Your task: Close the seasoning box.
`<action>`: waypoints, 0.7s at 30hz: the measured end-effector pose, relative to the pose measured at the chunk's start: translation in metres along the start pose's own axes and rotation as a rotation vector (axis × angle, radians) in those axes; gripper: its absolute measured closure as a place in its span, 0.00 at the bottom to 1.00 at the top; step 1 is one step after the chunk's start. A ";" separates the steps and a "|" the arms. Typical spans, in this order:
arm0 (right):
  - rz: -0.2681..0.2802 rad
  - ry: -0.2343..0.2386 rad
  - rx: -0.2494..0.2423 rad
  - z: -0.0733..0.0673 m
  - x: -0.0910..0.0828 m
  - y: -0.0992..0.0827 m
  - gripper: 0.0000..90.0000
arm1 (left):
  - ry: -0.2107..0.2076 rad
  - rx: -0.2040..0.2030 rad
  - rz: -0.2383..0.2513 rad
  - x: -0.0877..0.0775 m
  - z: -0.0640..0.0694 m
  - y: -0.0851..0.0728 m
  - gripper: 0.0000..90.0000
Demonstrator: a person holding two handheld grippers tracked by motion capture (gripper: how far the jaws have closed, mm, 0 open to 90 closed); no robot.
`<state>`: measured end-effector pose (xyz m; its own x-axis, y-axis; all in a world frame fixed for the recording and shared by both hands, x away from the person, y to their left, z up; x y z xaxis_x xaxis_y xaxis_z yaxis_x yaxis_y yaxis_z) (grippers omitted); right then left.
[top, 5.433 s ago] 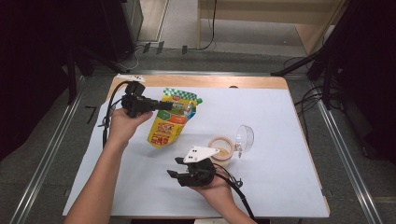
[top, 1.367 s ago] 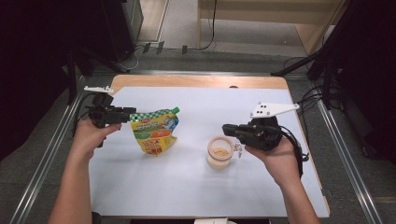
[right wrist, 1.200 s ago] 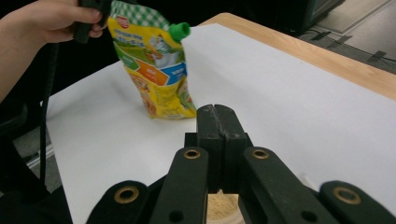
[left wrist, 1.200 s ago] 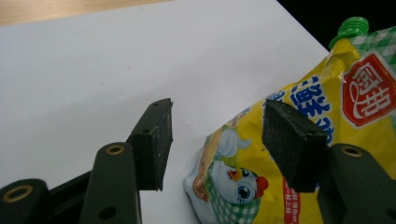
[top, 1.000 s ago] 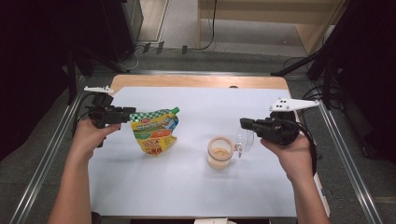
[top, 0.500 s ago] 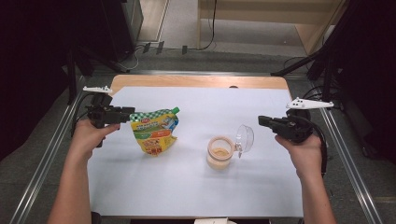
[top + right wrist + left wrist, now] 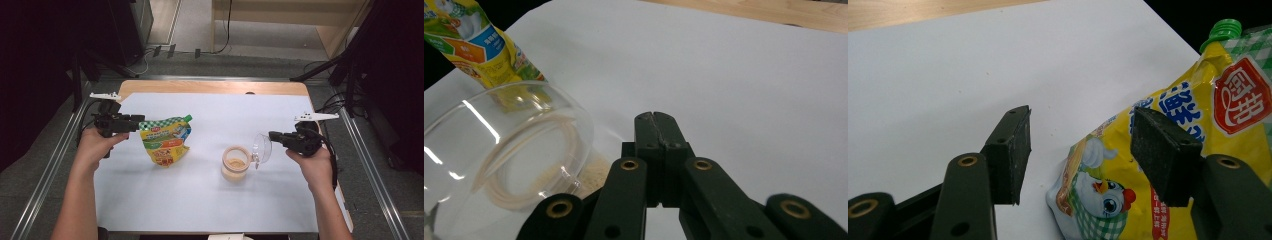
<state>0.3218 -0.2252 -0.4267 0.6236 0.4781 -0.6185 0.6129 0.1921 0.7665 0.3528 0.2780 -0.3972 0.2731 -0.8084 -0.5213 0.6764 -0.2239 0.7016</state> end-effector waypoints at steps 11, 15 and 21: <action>-0.012 0.041 -0.030 -0.014 0.009 -0.001 1.00 | 0.001 -0.005 0.003 -0.001 -0.001 0.000 0.47; -0.012 0.049 -0.043 -0.021 0.009 0.000 1.00 | 0.004 -0.006 0.004 -0.001 -0.002 0.000 0.47; -0.010 0.068 -0.060 -0.029 0.010 0.002 1.00 | 0.009 -0.007 0.005 -0.001 -0.001 0.000 0.47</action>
<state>0.3152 -0.1957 -0.4267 0.5821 0.5323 -0.6147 0.5877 0.2471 0.7704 0.3534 0.2792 -0.3972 0.2827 -0.8049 -0.5218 0.6796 -0.2159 0.7011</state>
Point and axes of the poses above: each handheld gripper's, and its own axes: x roughly forward along the jaws, y roughly out of its top, z roughly to its right, the point moved 2 cm from there along x, roughly forward along the jaws, and after that the axes turned 13 degrees about -y, right-handed, at the moved point
